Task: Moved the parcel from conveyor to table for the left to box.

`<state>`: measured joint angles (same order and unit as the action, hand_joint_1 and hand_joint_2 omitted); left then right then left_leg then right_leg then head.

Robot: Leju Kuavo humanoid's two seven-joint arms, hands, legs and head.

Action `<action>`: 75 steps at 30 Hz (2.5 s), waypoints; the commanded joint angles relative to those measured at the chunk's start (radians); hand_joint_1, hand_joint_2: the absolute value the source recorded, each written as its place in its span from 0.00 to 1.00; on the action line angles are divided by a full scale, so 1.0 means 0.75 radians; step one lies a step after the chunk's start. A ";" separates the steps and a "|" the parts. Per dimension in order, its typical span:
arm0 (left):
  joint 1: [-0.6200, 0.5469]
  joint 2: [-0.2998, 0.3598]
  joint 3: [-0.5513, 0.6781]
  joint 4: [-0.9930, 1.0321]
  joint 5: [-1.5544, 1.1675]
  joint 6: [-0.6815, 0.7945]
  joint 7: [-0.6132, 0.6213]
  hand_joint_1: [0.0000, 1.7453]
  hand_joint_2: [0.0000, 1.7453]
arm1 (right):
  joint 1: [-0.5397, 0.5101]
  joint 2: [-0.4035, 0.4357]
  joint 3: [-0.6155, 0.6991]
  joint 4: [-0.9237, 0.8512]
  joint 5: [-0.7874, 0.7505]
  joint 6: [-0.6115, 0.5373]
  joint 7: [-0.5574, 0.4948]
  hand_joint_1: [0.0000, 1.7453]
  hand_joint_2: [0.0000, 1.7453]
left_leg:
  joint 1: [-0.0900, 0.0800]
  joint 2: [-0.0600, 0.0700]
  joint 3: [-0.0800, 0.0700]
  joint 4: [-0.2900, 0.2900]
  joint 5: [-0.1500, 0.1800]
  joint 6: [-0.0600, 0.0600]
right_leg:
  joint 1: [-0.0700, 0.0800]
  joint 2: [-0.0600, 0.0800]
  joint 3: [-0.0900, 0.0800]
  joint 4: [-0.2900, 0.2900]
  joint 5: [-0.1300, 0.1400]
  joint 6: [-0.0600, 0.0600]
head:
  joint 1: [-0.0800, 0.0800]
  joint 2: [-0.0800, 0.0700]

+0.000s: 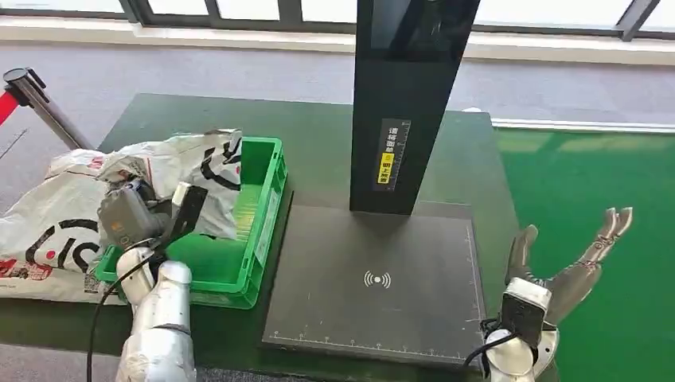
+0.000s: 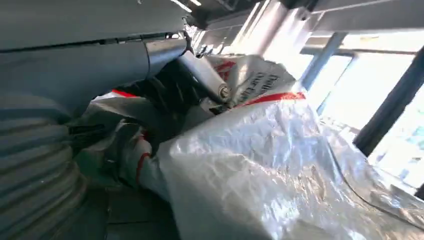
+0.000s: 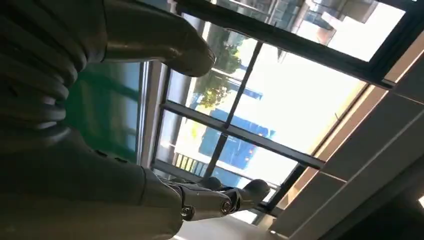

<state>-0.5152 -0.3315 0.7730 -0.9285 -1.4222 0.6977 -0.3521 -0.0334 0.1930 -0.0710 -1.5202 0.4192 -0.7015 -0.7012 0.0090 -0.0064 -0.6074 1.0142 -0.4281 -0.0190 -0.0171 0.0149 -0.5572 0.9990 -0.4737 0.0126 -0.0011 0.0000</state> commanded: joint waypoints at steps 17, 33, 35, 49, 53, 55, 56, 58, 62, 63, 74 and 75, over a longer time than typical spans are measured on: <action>-0.075 -0.001 0.197 0.112 -0.040 0.001 0.002 0.00 0.00 | -0.050 -0.028 0.011 0.065 -0.017 0.005 0.004 0.00 1.00 | -0.001 -0.004 0.004 -0.004 0.003 0.000 | 0.000 -0.009 0.006 -0.002 0.001 -0.002 | 0.001 0.000; 0.015 -0.023 0.131 0.020 0.609 0.001 -0.461 0.00 0.00 | -0.362 0.126 -0.730 0.402 0.832 0.005 0.004 0.00 1.00 | 0.000 -0.003 0.005 -0.004 0.003 -0.001 | 0.001 -0.008 0.007 -0.003 0.001 -0.002 | 0.001 0.000; 0.175 0.057 -0.430 -0.018 1.209 0.001 -0.461 0.00 0.00 | -0.492 0.146 -1.097 0.401 1.240 0.005 0.004 0.00 1.00 | -0.002 -0.011 0.001 -0.003 0.004 0.000 | -0.001 -0.015 0.005 0.000 -0.001 -0.002 | 0.000 0.000; 0.478 0.001 -0.905 -0.373 1.969 -0.912 -0.461 0.00 1.00 | -0.274 -0.578 0.047 0.648 1.535 0.005 1.719 0.00 1.00 | -0.005 -0.027 -0.005 -0.001 0.001 0.009 | -0.003 -0.031 0.013 -0.009 -0.001 0.006 | 0.002 0.000; 0.478 0.001 -0.905 -0.373 1.969 -0.912 -0.461 0.00 1.00 | -0.274 -0.578 0.047 0.648 1.535 0.005 1.719 0.00 1.00 | -0.005 -0.020 -0.004 0.000 0.002 0.009 | -0.004 -0.025 0.007 -0.008 -0.002 0.008 | 0.002 0.000; 0.512 -0.007 -0.891 -0.417 1.997 -0.963 -0.461 0.00 1.00 | -0.290 -0.559 -0.013 0.689 1.535 0.005 1.670 0.00 1.00 | -0.005 -0.019 0.000 -0.004 0.001 0.010 | -0.004 -0.024 0.012 -0.011 -0.002 0.007 | 0.002 0.000; 0.532 -0.023 -0.870 -0.451 1.986 -0.991 -0.461 0.00 1.00 | -0.301 -0.539 -0.077 0.723 1.535 0.005 1.615 0.00 1.00 | -0.005 -0.018 0.001 -0.004 0.000 0.010 | -0.003 -0.024 0.014 -0.011 -0.002 0.007 | 0.003 0.000; 0.586 -0.023 -0.888 -0.510 2.008 -0.988 -0.461 0.00 1.00 | -0.322 -0.520 -0.154 0.767 1.535 0.005 1.552 0.00 1.00 | -0.004 -0.012 -0.001 -0.002 -0.001 0.009 | -0.003 -0.017 0.010 -0.009 -0.002 0.008 | 0.002 0.000; 0.623 -0.023 -0.879 -0.495 2.114 -1.029 -0.461 0.00 1.00 | -0.322 -0.486 -0.277 0.789 1.535 0.005 1.497 0.00 1.00 | -0.005 -0.017 -0.004 -0.001 0.001 0.008 | -0.004 -0.019 0.006 -0.006 -0.002 0.009 | 0.002 0.000; 0.627 -0.023 -0.876 -0.495 2.100 -1.031 -0.461 0.00 1.00 | -0.328 -0.472 -0.321 0.804 1.535 0.005 1.472 0.00 1.00 | -0.004 -0.017 -0.003 -0.002 0.000 0.009 | -0.003 -0.019 0.008 -0.008 -0.003 0.008 | 0.002 0.000; 0.660 -0.023 -0.885 -0.521 2.068 -1.022 -0.461 0.00 1.00 | -0.424 -0.378 -0.741 0.994 1.535 0.005 1.244 0.00 1.00 | -0.004 -0.012 -0.005 -0.001 0.000 0.008 | -0.003 -0.015 0.004 -0.007 -0.002 0.008 | 0.002 0.000; 0.663 -0.023 -0.888 -0.524 2.068 -1.021 -0.461 0.00 1.00 | -0.420 -0.389 -0.725 1.004 1.535 0.005 1.268 0.00 1.00 | -0.004 -0.012 -0.004 -0.001 0.000 0.008 | -0.004 -0.015 0.005 -0.007 -0.002 0.008 | 0.002 0.000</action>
<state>-0.0922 -0.3021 0.1293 -1.3039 0.1369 -0.0771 -0.7027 -0.2844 -0.1594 -0.4495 -0.9285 1.5671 -0.6943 0.1908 0.0058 -0.0204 -0.6153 1.0157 -0.4267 -0.0129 -0.0200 0.0009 -0.5564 0.9962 -0.4751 0.0198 0.0004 0.0000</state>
